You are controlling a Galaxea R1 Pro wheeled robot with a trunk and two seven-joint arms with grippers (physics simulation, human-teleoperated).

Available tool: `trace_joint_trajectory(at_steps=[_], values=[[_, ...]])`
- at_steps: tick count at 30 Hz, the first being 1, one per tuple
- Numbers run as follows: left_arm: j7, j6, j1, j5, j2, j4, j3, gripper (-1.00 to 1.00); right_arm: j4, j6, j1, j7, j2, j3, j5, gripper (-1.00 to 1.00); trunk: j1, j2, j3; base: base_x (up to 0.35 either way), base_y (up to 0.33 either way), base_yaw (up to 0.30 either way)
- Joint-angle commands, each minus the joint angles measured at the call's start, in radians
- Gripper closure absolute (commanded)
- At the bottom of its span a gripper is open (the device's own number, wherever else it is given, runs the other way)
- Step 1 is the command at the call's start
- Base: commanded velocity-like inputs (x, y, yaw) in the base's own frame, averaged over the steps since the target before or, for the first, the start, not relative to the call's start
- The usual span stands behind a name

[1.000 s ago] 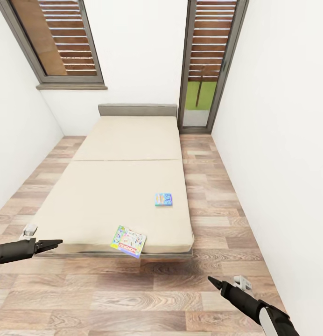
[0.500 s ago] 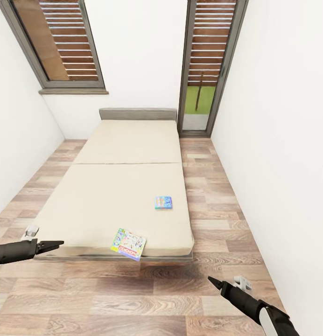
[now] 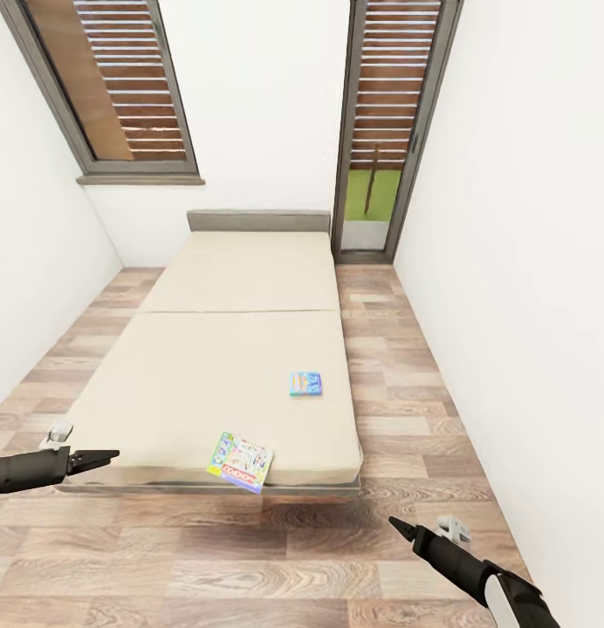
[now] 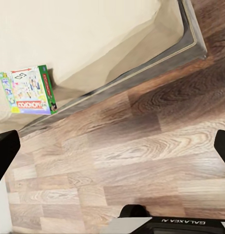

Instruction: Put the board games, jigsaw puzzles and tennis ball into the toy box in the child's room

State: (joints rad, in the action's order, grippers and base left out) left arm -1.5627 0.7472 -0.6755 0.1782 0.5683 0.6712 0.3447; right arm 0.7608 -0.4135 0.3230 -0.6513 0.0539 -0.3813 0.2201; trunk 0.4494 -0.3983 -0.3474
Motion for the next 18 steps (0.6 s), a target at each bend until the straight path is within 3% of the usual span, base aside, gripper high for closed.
trace_joint_trajectory(at_steps=[1, 18], values=[[-0.008, 0.011, -0.001, 0.010, -0.001, 0.001, 0.004, -1.00, 0.000, -0.008, 0.001, -0.002, 0.000, -0.002, 0.007, -1.00, 0.001, -0.002, 0.000, 0.000, 0.000, 0.000], [-0.008, 0.011, -0.001, 0.010, 0.001, 0.001, 0.004, -1.00, 0.000, -0.008, 0.001, -0.002, 0.000, -0.002, 0.007, -1.00, 0.001, -0.002, 0.027, -0.030, 0.019, 0.000]])
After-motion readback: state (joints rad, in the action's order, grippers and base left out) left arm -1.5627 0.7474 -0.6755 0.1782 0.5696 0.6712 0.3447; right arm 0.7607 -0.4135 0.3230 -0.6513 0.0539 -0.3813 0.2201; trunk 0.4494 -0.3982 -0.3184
